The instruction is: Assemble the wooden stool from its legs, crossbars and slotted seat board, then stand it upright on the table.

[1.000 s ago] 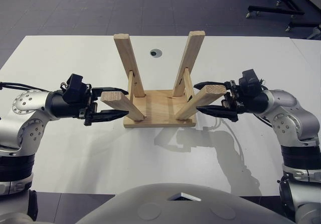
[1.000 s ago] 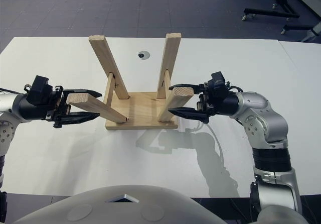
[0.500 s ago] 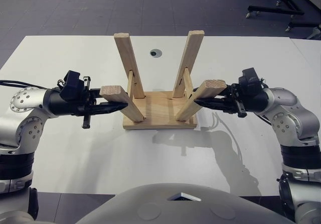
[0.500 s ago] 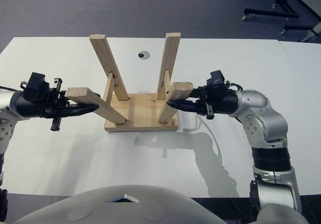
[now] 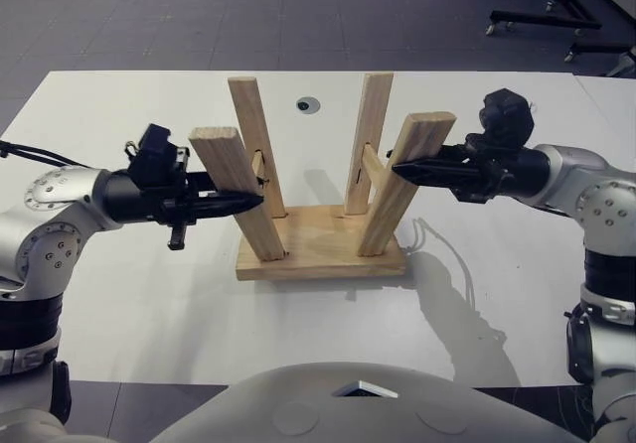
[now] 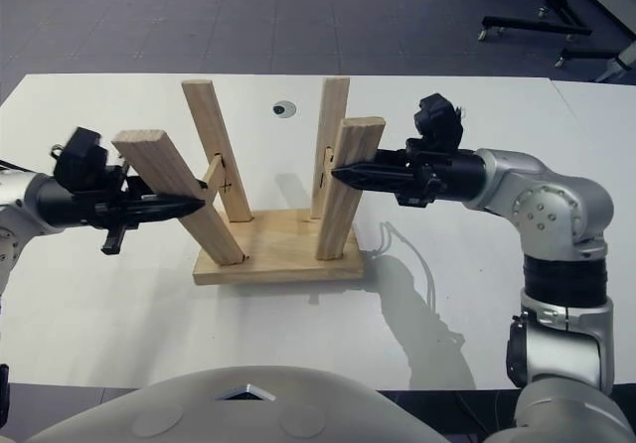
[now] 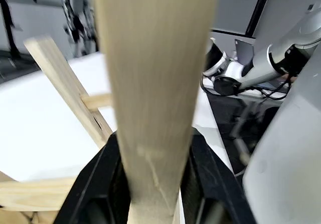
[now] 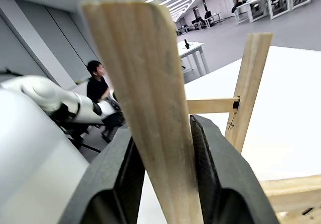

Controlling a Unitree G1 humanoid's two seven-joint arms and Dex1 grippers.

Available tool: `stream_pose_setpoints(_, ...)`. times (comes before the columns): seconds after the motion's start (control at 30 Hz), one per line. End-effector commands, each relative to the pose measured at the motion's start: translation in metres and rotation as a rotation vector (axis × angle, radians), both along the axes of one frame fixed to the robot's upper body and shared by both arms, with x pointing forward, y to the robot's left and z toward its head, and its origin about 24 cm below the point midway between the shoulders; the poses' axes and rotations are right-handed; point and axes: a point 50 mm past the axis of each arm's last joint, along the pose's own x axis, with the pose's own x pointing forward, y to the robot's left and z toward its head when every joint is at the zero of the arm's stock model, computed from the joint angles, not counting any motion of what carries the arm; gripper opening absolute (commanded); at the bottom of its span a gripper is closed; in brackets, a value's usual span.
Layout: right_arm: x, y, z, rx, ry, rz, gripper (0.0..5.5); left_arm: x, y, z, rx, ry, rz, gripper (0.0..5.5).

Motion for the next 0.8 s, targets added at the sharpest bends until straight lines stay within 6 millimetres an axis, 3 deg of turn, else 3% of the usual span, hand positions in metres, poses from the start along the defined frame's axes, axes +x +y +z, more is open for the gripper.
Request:
stream_pose_setpoints(0.03,0.01,0.002,0.01,0.089,0.144,-0.001,1.27,0.006,0.001,0.005,-0.003,0.14,0.03,1.22)
stream_pose_setpoints(0.27,0.028,0.007,-0.008,0.079,0.392,-0.07,1.27,0.026,0.005,0.002,-0.058,0.31,0.132,1.22)
stream_pose_setpoints(0.6,0.046,0.026,-0.044,0.029,0.591,-0.163,1.27,0.071,-0.002,-0.031,-0.151,0.564,0.38,1.22)
stream_pose_setpoints(0.8,0.056,0.035,-0.067,0.007,0.639,-0.25,1.27,0.081,-0.005,-0.054,-0.199,0.696,0.477,1.22)
